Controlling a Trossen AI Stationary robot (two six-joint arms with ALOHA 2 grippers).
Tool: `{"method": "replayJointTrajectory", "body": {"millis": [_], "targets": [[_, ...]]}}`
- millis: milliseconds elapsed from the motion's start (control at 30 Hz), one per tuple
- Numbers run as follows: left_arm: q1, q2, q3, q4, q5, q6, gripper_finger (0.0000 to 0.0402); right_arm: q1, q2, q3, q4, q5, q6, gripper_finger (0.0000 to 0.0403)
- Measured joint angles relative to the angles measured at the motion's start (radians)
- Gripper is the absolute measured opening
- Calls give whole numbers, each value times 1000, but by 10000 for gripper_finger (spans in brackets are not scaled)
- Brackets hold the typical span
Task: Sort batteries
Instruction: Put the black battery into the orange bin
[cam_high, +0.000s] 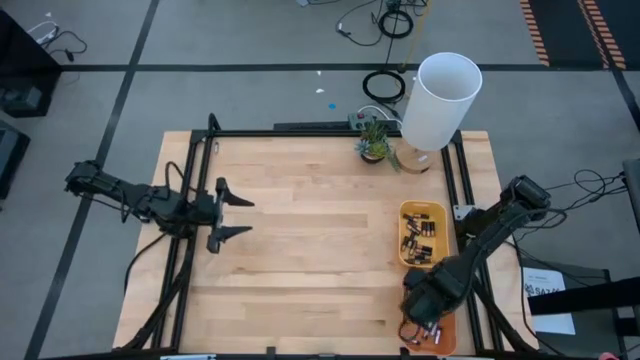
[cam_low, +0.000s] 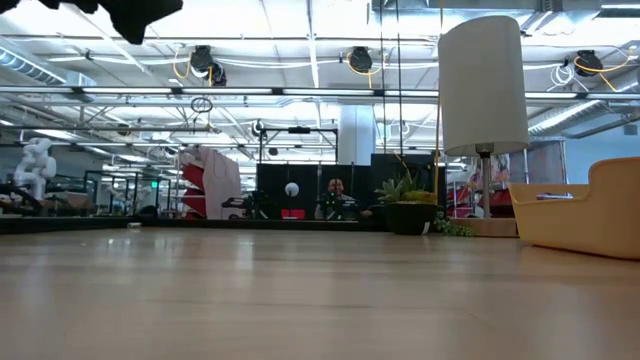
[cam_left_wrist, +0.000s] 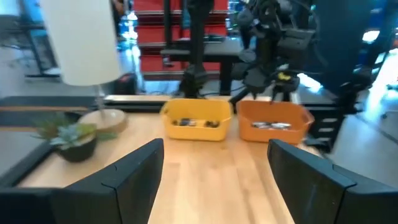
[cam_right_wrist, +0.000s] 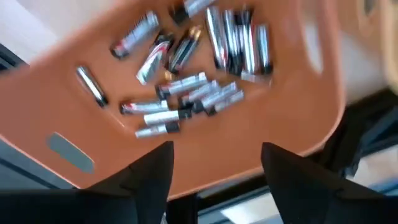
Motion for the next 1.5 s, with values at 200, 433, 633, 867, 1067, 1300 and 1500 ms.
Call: {"method": "replayJointTrajectory", "body": {"millis": [200, 433, 633, 867, 1067, 1300, 1500], "targets": [[-4, -29, 0, -114, -173, 13, 295, -157, -62, 0, 57, 192, -238, 232], [16, -12, -43, -181, -365, -142, 295, -463, -89, 1, 463, 608, -854, 212], [164, 40, -12, -352, -550, -475, 289, -674, -9, 0, 942, 587, -1309, 210], [541, 194, 170, -695, -357, -666, 230, -772, 96, 0, 1342, 580, -1448, 210], [908, 459, 328, -730, -74, -461, 198, -795, 161, 0, 1514, 573, -1536, 210], [1301, 738, 421, -793, 114, -315, 196, -805, 109, -1, 1367, 576, -1549, 210], [1462, 924, 422, -654, 285, -303, 196, -797, 54, 0, 1239, 577, -1549, 210]]}}
